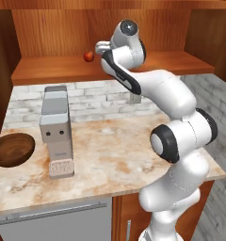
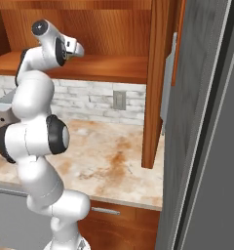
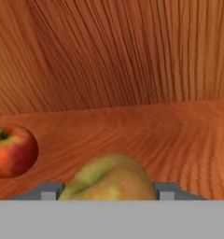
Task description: Pick the apples from the cabinet and place them in one bowl. Pick the garlic from the sink and place it in the other bowl.
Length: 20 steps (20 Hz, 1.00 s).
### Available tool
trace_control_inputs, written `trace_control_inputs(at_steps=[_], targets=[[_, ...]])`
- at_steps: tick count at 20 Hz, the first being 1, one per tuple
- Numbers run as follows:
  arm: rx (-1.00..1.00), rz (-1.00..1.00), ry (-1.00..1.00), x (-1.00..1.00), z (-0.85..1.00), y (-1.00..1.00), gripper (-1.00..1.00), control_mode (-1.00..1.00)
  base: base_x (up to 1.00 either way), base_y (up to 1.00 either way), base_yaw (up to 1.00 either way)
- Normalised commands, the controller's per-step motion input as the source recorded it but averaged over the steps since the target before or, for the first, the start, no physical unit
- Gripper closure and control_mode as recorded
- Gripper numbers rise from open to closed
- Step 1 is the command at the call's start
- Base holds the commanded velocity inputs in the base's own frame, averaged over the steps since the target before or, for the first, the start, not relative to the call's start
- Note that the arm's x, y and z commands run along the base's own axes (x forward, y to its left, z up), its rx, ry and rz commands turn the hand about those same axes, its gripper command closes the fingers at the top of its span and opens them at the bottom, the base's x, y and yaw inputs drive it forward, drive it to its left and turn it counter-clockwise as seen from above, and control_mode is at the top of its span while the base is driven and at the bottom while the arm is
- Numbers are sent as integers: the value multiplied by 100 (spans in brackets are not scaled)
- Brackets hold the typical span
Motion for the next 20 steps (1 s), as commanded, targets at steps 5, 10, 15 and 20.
trace_control_inputs(at_steps=[5, 10, 15, 20], targets=[[6, -3, 0, -79, 19, 0, 100, -100, 0, 0, 0], [0, -3, -8, -84, 0, 0, 100, -100, 0, 0, 0], [0, 2, 0, -80, 2, 0, 100, -100, 0, 0, 0], [0, 0, 1, -94, 0, 0, 100, -100, 0, 0, 0]])
